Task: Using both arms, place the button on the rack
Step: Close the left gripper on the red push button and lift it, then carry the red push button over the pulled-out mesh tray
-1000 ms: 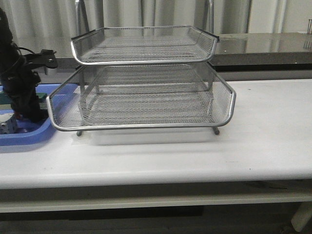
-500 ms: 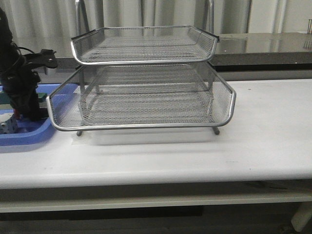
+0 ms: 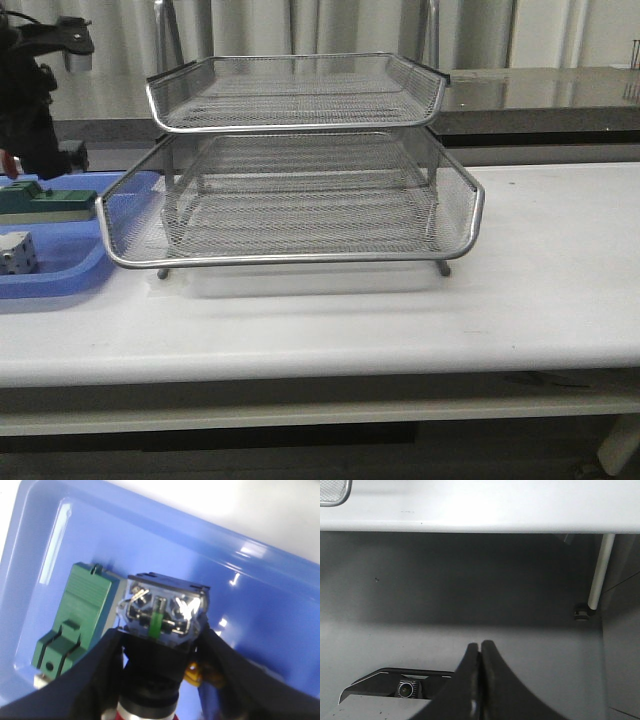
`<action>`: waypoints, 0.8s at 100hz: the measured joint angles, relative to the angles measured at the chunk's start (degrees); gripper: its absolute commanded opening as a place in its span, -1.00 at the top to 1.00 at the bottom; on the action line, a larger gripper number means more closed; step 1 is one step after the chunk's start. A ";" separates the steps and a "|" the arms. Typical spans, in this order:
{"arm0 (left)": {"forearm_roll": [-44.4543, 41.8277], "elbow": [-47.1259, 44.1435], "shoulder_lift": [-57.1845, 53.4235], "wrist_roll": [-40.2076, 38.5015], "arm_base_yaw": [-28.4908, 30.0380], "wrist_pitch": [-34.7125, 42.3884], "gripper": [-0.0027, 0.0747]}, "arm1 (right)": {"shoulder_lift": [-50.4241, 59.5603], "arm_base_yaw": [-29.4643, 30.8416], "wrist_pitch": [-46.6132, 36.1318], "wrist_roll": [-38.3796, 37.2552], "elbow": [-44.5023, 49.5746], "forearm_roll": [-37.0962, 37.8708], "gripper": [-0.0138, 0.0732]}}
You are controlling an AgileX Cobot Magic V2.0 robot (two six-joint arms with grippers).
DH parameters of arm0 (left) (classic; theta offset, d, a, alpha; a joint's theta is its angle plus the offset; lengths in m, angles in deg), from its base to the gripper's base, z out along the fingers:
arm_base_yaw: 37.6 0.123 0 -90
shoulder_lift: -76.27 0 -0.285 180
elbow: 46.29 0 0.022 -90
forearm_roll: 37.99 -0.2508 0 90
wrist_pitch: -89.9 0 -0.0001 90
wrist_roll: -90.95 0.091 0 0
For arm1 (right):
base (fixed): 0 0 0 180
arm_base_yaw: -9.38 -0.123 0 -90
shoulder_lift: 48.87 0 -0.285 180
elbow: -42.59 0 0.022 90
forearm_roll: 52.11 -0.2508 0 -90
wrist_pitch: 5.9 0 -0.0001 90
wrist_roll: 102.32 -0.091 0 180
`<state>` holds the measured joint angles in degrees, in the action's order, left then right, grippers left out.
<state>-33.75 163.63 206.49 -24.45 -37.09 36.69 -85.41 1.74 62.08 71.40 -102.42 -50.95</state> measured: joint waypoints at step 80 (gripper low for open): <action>13.98 0.36 -21.38 0.00 -0.32 -18.38 0.69 | 0.00 0.00 0.00 -0.15 0.00 0.00 0.85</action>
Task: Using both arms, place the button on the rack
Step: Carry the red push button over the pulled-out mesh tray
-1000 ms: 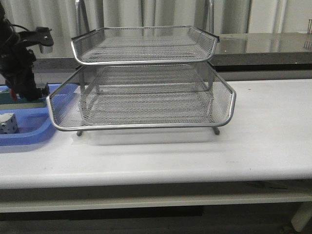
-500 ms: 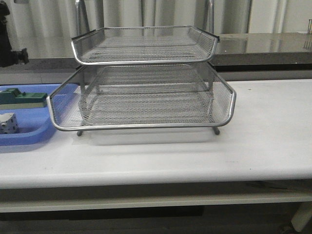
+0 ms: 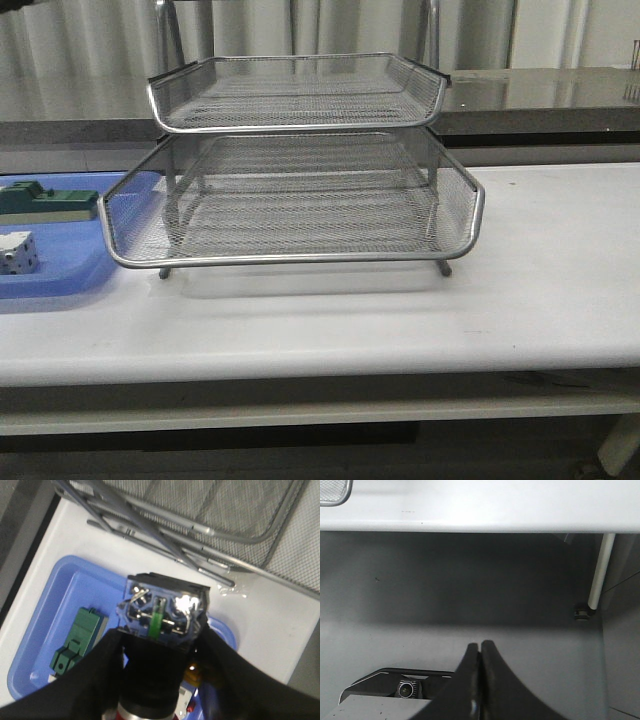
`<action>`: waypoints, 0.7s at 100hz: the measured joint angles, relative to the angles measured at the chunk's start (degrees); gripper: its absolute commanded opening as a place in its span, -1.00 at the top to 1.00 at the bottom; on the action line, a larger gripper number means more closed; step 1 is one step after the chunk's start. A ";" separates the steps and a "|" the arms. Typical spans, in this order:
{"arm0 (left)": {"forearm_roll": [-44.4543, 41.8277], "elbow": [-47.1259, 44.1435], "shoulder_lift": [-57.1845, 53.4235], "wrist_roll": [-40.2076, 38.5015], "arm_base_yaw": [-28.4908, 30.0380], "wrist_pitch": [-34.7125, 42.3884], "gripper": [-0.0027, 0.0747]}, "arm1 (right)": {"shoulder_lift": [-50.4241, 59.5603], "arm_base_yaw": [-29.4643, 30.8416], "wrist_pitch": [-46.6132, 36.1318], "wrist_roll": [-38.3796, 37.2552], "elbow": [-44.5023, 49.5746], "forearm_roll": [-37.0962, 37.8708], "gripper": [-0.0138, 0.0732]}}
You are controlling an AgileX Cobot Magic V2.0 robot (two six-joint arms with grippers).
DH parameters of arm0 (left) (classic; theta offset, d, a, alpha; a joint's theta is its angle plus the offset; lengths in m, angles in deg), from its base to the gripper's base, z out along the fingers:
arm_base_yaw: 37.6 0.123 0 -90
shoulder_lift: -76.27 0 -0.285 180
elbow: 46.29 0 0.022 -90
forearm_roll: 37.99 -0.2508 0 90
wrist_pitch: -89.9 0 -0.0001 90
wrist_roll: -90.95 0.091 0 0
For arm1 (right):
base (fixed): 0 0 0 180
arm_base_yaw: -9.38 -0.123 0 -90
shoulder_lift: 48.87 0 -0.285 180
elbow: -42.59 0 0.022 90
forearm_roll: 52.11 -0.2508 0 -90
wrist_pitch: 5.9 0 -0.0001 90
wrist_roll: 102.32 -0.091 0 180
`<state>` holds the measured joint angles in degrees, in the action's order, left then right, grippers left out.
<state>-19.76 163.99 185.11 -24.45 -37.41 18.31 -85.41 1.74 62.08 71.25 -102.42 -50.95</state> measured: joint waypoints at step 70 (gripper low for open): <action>1.95 -0.10 0.33 0.00 -22.62 -0.37 0.69 | 0.00 0.00 0.00 0.00 0.00 0.00 0.85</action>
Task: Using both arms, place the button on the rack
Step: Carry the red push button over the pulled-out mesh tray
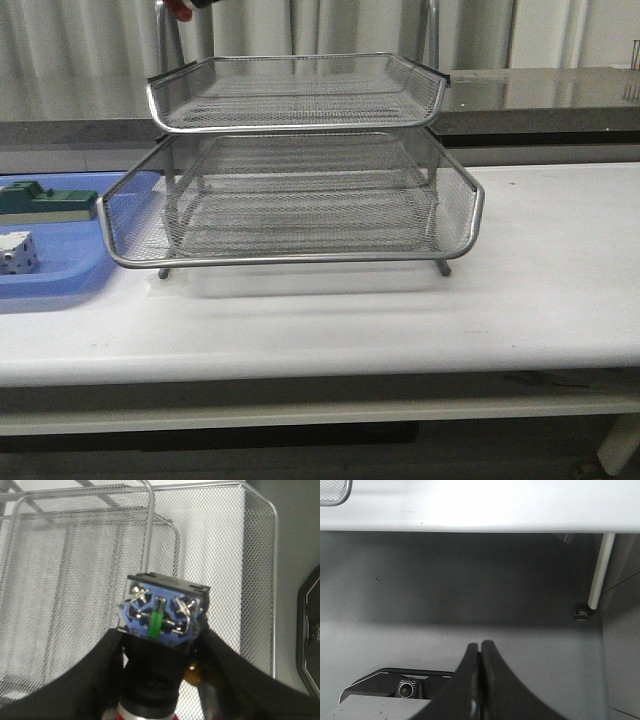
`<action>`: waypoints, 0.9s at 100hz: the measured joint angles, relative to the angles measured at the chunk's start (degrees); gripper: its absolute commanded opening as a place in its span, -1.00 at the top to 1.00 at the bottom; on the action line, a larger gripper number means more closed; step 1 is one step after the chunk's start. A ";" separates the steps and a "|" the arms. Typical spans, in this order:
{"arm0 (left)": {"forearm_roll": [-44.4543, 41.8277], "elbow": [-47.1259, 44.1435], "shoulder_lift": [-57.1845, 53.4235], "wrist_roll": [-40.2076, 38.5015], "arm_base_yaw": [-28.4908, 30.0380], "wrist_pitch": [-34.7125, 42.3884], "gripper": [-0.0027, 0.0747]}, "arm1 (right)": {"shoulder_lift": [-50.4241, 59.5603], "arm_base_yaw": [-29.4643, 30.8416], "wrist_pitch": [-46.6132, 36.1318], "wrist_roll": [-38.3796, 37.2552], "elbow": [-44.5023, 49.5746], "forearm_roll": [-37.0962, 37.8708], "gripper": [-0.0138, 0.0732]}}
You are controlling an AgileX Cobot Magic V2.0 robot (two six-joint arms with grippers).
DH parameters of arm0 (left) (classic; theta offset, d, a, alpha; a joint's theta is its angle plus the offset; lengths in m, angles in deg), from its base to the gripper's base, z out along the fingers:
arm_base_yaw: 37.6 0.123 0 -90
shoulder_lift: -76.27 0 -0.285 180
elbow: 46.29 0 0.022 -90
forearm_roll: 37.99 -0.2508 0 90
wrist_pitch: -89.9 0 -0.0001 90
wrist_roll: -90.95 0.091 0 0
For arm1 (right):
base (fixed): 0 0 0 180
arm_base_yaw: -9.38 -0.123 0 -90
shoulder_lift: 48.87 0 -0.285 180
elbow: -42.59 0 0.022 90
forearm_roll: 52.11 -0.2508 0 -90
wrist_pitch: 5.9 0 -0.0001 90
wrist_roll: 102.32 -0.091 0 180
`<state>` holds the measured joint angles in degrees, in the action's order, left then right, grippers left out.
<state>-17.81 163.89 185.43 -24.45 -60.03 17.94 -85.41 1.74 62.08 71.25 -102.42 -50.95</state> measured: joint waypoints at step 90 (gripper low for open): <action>-1.42 -0.10 13.67 0.00 -5.79 0.59 0.68 | 0.00 0.00 0.00 0.00 0.00 0.00 0.85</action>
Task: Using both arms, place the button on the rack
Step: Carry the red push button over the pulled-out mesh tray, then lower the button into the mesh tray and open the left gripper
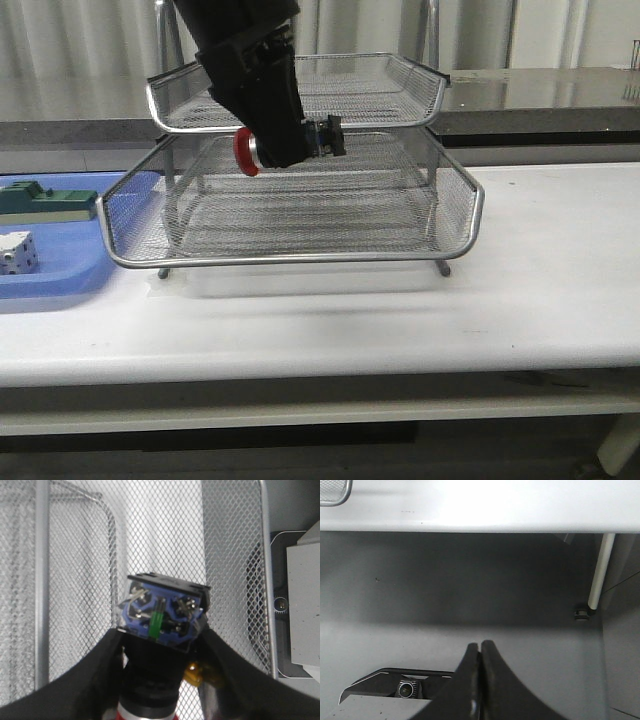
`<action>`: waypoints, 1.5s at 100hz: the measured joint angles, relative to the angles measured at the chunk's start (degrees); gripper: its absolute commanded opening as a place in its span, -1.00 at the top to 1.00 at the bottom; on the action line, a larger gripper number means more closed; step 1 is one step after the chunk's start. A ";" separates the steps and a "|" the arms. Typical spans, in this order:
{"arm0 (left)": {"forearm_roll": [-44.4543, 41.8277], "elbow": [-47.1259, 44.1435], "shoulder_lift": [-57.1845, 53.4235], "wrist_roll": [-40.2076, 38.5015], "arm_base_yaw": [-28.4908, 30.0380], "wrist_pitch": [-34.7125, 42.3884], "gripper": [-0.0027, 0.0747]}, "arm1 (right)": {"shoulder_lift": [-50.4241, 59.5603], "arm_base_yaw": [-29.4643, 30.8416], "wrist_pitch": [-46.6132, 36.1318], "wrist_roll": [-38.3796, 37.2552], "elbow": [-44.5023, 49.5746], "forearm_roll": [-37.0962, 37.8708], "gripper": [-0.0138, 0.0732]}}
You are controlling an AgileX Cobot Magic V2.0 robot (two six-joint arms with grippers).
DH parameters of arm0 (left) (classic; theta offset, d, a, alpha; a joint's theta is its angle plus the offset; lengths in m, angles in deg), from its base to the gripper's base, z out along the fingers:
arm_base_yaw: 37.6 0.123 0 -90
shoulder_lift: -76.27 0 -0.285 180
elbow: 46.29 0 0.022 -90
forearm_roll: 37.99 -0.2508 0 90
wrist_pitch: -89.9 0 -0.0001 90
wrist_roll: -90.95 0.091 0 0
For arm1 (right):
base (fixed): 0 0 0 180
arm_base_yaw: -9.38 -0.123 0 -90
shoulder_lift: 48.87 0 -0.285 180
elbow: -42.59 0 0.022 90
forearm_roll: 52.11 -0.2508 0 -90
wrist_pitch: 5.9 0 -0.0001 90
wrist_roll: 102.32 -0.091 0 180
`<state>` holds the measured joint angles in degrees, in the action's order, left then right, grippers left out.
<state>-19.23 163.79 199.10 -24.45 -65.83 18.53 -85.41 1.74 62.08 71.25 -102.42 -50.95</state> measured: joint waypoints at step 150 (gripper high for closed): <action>-0.10 0.00 -2.73 -6.55 0.00 0.19 -0.23 | 0.00 0.00 0.00 0.00 0.00 0.00 0.85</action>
<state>-19.33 163.79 196.37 -31.01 -65.83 18.72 -85.41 1.74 62.08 71.25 -102.42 -50.95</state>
